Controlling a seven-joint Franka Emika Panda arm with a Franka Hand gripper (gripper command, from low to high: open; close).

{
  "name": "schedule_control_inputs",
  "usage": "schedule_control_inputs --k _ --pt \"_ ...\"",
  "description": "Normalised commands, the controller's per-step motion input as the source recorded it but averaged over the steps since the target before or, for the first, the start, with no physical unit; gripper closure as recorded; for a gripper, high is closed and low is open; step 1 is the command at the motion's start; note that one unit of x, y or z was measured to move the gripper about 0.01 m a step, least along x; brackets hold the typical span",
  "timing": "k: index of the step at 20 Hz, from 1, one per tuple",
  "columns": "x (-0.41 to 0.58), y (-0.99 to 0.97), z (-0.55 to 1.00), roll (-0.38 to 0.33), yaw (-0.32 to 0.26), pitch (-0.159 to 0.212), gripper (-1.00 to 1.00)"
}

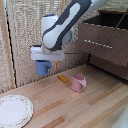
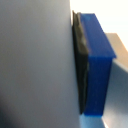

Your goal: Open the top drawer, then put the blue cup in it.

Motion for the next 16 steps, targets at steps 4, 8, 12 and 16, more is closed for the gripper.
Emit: schedule_control_inputs --k 4,8,12,16 --pt "-0.231 0.0 0.62 0.018 -0.213 0.077 1.0" --pt "-0.202 0.0 0.65 0.012 -0.224 0.076 1.0" --pt "-0.081 0.0 0.79 0.003 -0.221 0.049 1.0" --pt "-0.008 0.0 0.87 0.0 -0.216 0.035 1.0"
